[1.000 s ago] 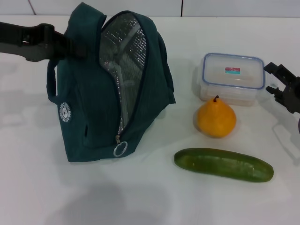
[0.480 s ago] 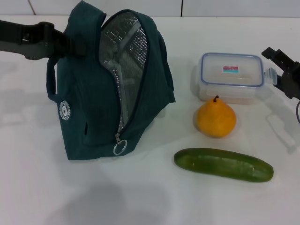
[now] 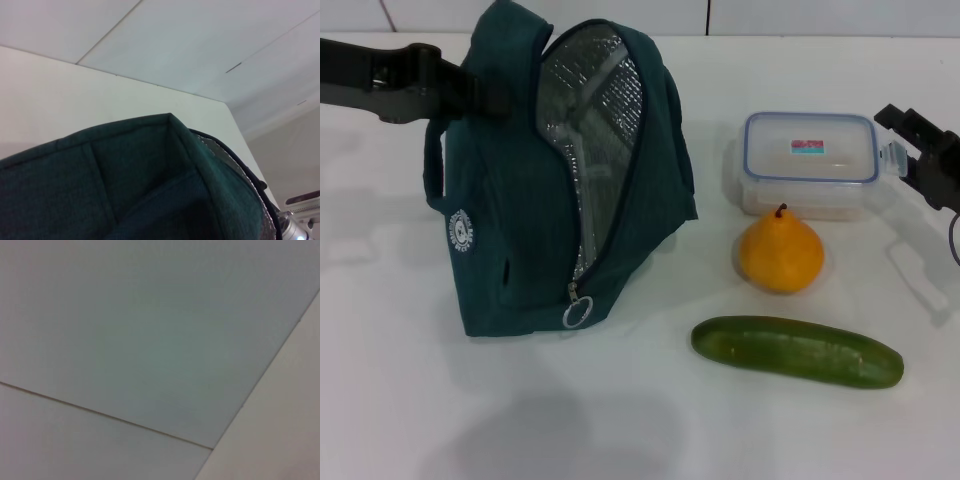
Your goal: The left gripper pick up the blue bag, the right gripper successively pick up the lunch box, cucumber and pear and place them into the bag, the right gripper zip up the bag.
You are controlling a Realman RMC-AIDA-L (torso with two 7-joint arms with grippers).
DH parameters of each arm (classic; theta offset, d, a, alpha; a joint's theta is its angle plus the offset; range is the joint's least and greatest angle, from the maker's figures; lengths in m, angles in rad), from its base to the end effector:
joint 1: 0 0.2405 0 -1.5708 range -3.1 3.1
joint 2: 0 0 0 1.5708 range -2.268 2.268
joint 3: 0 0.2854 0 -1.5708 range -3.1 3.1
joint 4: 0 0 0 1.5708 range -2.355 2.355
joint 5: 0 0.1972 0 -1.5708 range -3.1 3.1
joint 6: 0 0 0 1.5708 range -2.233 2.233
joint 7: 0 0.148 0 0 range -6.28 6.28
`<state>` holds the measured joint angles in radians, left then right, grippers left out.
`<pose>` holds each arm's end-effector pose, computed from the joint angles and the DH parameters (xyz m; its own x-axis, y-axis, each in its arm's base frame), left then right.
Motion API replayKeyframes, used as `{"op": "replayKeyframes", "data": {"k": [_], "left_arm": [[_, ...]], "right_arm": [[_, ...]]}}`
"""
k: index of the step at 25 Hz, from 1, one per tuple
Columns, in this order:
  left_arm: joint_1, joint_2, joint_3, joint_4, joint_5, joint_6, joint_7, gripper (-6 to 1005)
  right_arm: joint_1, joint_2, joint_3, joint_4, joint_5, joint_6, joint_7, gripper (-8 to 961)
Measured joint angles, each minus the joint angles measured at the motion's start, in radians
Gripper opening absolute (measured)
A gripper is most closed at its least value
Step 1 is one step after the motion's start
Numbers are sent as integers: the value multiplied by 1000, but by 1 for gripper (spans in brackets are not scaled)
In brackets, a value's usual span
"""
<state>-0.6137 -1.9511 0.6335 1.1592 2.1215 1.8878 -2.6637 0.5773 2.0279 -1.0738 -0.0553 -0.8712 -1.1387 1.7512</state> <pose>-0.2261 0.3563 0.1028 0.3064 0.8854 0.3495 0.9253 -0.3632 0.1089 0.3148 0.3692 -0.0356 -0.2814 -0.5373 -0.7951 -0.9113 -0.1101 0.3968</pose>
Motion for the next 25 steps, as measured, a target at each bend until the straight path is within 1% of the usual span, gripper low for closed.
{"op": "replayKeyframes", "data": {"k": [2,6,9,12,23,25], "left_arm": [[0,0,0,0,0,-1,1,41],[2,-1,0,0,0,-1,2,41],[2,-2,0,0,0,-1,10,41],[3,-2,0,-1,0,-1,18,41],[4,0,-6,-1,0,-1,35,41],[3,0,-6,-1,0,-1,35,41]], "right_arm": [[-1,0,0,0,-1,3,-2,694],[-3,-1,-7,0,-3,12,-5,600],[-1,-3,-29,-7,-3,21,-6,529],[0,-2,-47,-19,-3,35,-7,459],[2,0,-54,-27,-3,45,-26,97],[-3,0,-54,-36,-2,39,-32,95]]}}
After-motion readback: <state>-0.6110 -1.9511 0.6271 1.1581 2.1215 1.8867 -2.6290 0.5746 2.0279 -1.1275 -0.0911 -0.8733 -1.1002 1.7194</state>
